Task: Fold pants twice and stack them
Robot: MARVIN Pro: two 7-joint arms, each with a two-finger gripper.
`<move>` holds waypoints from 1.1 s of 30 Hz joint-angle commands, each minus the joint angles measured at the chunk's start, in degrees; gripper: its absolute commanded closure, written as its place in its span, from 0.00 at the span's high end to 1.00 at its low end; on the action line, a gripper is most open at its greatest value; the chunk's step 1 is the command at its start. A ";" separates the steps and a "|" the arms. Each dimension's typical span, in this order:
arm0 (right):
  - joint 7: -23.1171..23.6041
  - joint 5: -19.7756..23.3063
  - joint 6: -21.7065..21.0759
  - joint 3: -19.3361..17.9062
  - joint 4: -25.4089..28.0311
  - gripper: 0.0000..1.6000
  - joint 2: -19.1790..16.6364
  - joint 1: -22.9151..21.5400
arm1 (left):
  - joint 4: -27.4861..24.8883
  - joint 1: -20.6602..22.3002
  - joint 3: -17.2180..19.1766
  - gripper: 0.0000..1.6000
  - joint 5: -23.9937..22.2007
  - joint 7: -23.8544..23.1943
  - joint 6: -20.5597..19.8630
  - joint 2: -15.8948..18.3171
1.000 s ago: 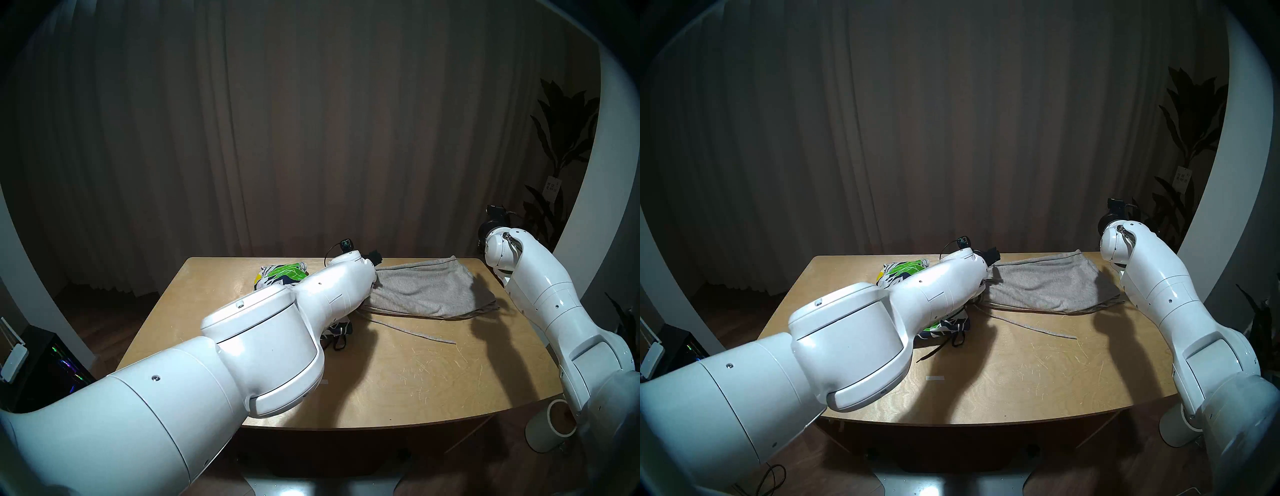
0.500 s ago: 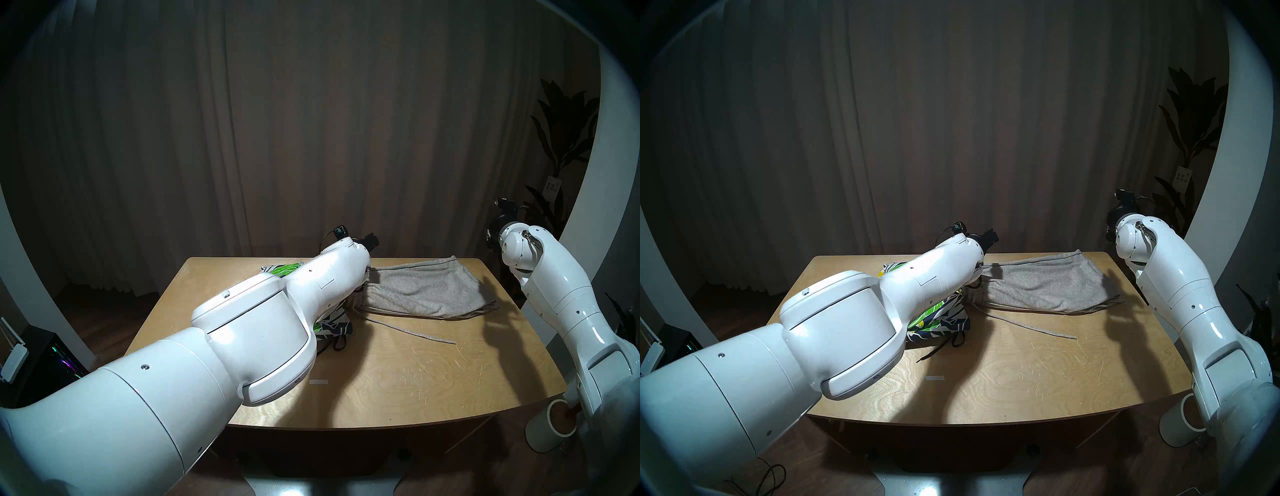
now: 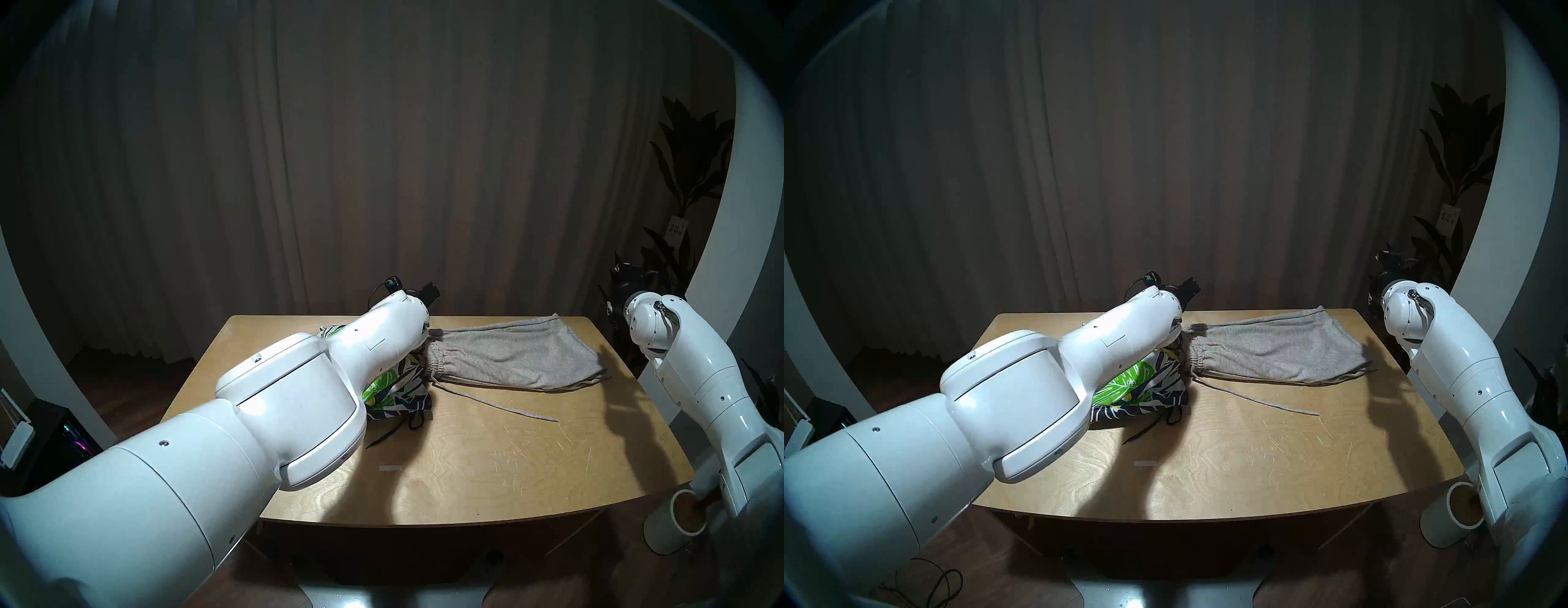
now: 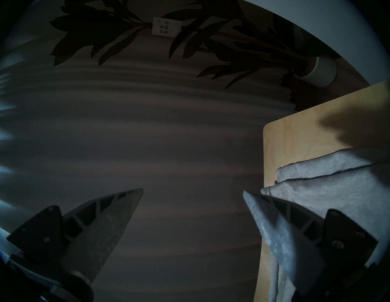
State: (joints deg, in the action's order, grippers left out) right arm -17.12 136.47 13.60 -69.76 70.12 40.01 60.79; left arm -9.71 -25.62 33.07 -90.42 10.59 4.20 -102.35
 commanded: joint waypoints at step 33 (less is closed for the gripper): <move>1.77 5.50 -11.64 -2.89 11.53 1.00 -10.11 11.06 | 0.39 0.29 2.53 1.00 -2.04 -5.69 3.67 11.26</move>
State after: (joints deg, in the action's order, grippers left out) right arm -16.40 141.38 3.90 -71.06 78.75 32.84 70.98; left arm -8.53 -26.82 35.49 -92.56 6.63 6.95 -92.40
